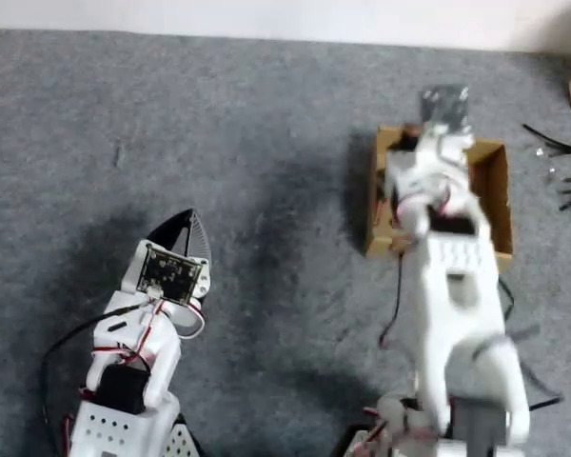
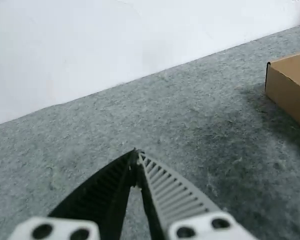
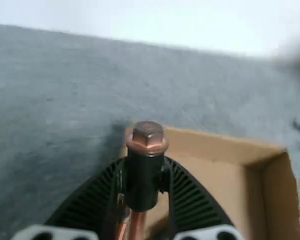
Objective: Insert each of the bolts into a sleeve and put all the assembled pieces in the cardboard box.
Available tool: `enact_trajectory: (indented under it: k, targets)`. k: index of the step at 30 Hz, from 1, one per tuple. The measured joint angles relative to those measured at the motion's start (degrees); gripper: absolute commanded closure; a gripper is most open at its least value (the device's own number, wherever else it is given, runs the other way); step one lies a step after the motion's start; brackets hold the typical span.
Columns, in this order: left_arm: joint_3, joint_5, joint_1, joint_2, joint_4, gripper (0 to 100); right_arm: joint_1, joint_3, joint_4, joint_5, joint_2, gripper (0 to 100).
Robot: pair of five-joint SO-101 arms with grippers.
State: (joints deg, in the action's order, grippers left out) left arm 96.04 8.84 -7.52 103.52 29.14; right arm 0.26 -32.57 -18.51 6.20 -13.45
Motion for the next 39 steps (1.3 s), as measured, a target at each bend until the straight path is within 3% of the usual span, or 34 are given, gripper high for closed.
enact_trajectory:
  k: [4, 12, 20, 26, 32, 39]
  targets:
    - [0.0, 0.0, 0.0, 0.0, 0.0, 99, 3.78, 6.59, -0.09, -7.56, 9.41, 99.4]
    - [0.0, 0.0, 0.0, 0.0, 0.0, 99, 3.52, 7.21, -8.88, -8.79, 11.6, 99.1]
    - [0.0, 0.0, 0.0, 0.0, 0.0, 99, 0.79, 7.65, -15.91, -8.79, 11.6, 77.9]
    - [0.0, 0.0, 0.0, 0.0, 0.0, 99, 0.79, 8.7, -22.42, -7.38, 10.37, 77.1]
    - [0.0, 0.0, 0.0, 0.0, 0.0, 99, -0.62, 4.92, -24.44, -5.45, -6.15, 77.1]
    - [0.0, 0.0, 0.0, 0.0, 0.0, 99, -5.63, -15.56, -19.34, -5.1, -34.99, 77.1]
